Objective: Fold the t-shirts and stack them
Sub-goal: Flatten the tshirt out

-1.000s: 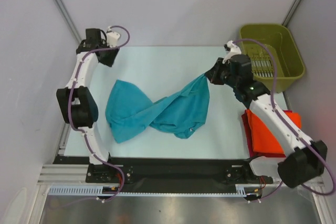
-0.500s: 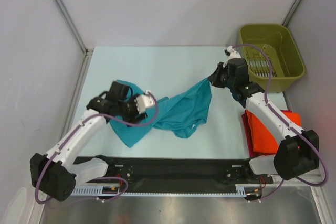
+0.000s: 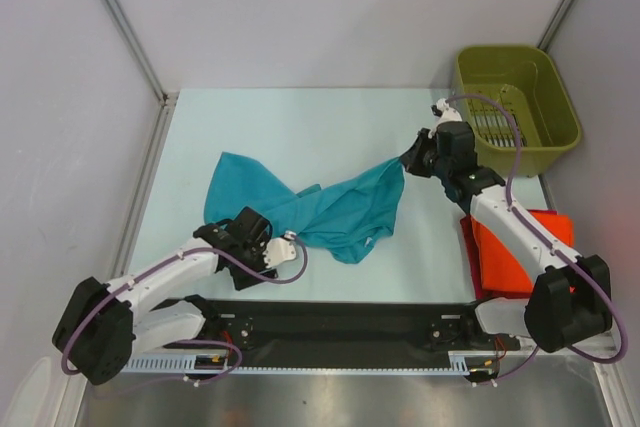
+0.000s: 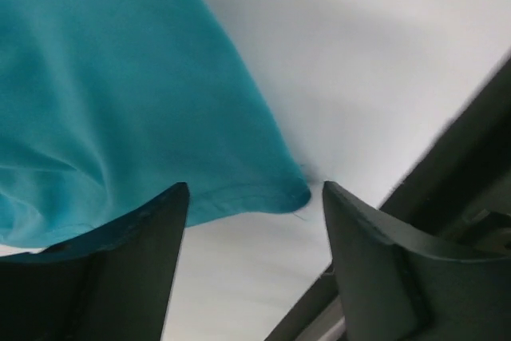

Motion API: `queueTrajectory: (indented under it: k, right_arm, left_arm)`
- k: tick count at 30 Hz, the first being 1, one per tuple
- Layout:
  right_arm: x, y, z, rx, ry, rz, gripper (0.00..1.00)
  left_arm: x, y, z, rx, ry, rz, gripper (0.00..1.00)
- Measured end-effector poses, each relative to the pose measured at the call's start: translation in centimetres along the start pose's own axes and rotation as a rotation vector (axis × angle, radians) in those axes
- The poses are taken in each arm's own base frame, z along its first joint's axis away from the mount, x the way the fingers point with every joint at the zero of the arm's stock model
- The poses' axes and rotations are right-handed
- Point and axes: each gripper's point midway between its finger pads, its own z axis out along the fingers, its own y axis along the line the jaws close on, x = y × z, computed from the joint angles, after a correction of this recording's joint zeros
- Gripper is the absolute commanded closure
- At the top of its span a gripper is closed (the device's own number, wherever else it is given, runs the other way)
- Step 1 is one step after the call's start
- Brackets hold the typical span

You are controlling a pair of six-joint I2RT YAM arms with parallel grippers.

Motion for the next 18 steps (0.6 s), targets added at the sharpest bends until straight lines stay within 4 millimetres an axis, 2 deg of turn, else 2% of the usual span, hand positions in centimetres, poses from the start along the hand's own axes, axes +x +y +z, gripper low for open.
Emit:
queueTrajectory:
  k: [1, 3, 5, 6, 9, 12, 15, 18]
  right_arm:
    - [0.1, 0.0, -0.1, 0.0, 0.0, 0.001, 1.0]
    - [0.1, -0.1, -0.4, 0.0, -0.005, 0.003, 1.0]
    - [-0.2, -0.1, -0.7, 0.0, -0.015, 0.005, 1.0]
    - [-0.4, -0.1, -0.9, -0.001, -0.023, 0.006, 1.0]
    - [-1.4, -0.2, -1.9, 0.006, -0.051, 0.005, 1.0]
    - [-3.0, 0.3, -3.5, 0.008, -0.087, -0.015, 1.0]
    - [-6.8, 1.8, -6.2, -0.005, -0.177, -0.056, 1.0]
    - [-11.8, 4.0, -10.7, -0.033, -0.318, -0.111, 1.0]
  left_arm:
    - [0.2, 0.4, 0.3, -0.024, 0.008, -0.004, 0.42]
    - [0.5, 0.9, 0.9, -0.057, 0.02, -0.011, 0.59]
    - [0.5, 1.2, 1.0, -0.078, 0.023, -0.027, 0.93]
    - [0.5, 1.3, 1.0, -0.085, 0.025, -0.031, 1.0]
    - [0.8, 1.9, 0.5, -0.122, 0.03, -0.019, 1.0]
    - [0.4, 3.3, -1.8, -0.179, 0.021, -0.013, 1.0]
    - [-1.6, 7.1, -6.2, -0.297, -0.057, -0.032, 1.0]
    - [-3.5, 11.3, -12.9, -0.483, -0.166, -0.026, 1.0]
